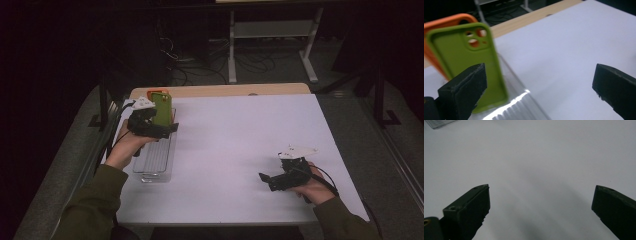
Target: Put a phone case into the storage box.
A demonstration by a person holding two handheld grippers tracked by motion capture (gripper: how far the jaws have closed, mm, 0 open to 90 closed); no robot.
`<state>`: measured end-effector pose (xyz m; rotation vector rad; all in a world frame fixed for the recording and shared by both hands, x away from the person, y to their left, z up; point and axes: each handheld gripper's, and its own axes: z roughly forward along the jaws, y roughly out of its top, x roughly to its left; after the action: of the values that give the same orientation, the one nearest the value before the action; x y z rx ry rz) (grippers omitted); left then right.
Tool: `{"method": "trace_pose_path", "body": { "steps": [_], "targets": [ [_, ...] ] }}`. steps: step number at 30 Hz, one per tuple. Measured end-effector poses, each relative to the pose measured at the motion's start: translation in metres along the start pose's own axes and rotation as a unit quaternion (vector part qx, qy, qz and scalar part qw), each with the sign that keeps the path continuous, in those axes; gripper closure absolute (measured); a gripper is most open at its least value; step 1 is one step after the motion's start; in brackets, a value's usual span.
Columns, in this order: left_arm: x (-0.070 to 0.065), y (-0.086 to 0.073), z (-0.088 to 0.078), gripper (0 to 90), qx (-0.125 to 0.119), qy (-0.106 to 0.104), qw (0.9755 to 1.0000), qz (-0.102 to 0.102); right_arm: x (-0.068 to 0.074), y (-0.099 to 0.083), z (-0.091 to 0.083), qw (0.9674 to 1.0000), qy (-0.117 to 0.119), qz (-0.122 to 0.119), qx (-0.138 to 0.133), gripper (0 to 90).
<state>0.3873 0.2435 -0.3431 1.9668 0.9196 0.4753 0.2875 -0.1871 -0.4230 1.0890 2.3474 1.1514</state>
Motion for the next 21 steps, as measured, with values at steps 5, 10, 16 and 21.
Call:
{"method": "trace_pose_path", "body": {
  "steps": [5, 10, 16, 21],
  "targets": [
    [-0.014, -0.009, -0.007, 0.0, -0.005, -0.045, 0.9989, 0.01, 0.0, -0.002, -0.002, 1.0, 0.008, -0.002, -0.001, 1.2],
    [-0.028, -0.023, -0.013, 0.0, -0.01, -0.079, 0.9967, 0.02, 0.001, -0.002, -0.001, 0.9999, 0.011, -0.008, 0.002, 1.2],
    [-0.037, -0.04, -0.018, 0.0, -0.017, -0.098, 0.9947, 0.027, 0.002, -0.002, -0.001, 0.9999, 0.012, -0.008, 0.003, 1.2],
    [-0.042, -0.053, -0.023, 0.0, -0.02, -0.098, 0.9944, 0.032, 0.002, -0.002, -0.001, 0.9999, 0.013, -0.002, 0.004, 1.3]
  ]
}}
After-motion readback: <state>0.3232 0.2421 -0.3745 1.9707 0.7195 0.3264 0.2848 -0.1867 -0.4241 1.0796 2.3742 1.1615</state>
